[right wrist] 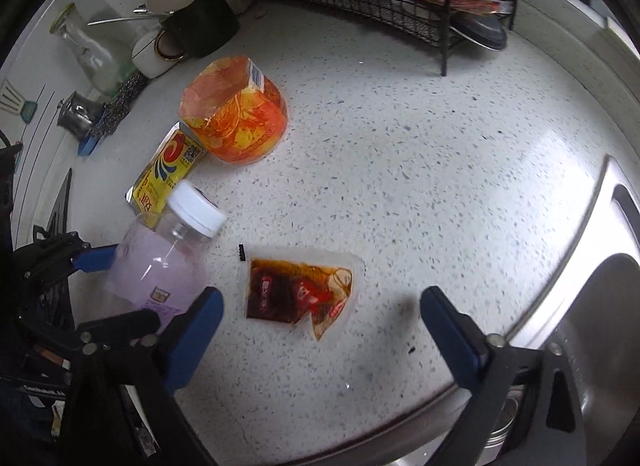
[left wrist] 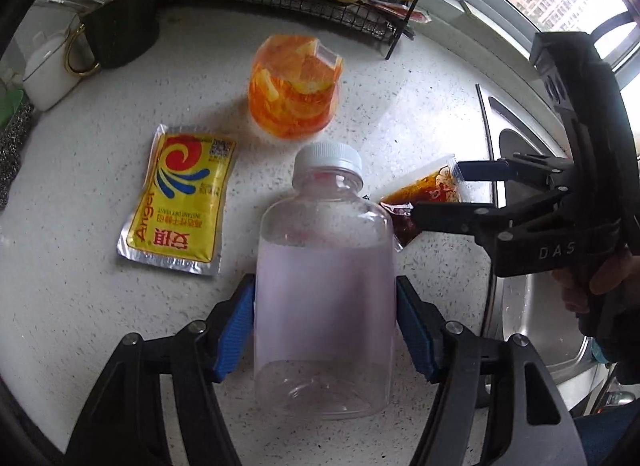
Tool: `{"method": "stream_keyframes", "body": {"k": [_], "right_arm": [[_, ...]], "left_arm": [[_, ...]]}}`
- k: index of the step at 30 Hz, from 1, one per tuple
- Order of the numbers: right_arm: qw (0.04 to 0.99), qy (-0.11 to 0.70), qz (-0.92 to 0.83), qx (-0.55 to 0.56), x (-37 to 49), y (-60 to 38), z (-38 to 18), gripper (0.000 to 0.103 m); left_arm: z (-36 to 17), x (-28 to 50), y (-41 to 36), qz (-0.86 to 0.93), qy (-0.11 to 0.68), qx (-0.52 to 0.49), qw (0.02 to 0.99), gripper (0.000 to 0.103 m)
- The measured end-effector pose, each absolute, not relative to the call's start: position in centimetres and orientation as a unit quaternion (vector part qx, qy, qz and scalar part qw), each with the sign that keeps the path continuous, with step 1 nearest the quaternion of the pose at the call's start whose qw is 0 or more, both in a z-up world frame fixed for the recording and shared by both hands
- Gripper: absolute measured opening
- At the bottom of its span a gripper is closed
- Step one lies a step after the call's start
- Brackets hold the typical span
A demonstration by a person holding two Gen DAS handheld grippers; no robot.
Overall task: Collect trash
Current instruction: 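Grasp the brown sauce packet with the right gripper while the left gripper holds the bottle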
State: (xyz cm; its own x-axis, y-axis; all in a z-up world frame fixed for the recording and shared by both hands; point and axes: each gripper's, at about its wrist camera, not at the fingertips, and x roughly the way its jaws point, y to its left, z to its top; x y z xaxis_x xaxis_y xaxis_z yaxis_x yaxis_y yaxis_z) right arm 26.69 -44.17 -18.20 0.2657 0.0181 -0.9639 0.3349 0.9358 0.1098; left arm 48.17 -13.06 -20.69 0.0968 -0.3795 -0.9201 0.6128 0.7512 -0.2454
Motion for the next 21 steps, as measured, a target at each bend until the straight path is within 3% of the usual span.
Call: {"method": "stream_keyframes", "body": {"k": [3, 8, 11, 21], "right_arm": [[0.787, 0.597, -0.092, 0.127, 27.9, -43.3, -18.4, 0.078], [0.789, 0.604, -0.082, 0.076, 29.1, -41.5, -18.8, 0.036], [0.789, 0.606, -0.075, 0.073, 29.4, -40.5, -19.1, 0.020], [0.806, 0.586, -0.065, 0.062, 28.3, -35.6, -17.7, 0.008]], "left_arm": [[-20.6, 48.1, -12.8, -0.329, 0.584, 0.095, 0.736, 0.065], [-20.5, 47.2, -11.7, -0.315, 0.586, 0.089, 0.741, 0.065], [-20.2, 46.4, -10.1, -0.308, 0.586, 0.083, 0.744, 0.065], [-17.2, 42.7, -5.6, -0.301, 0.556, 0.058, 0.773, 0.065]]}}
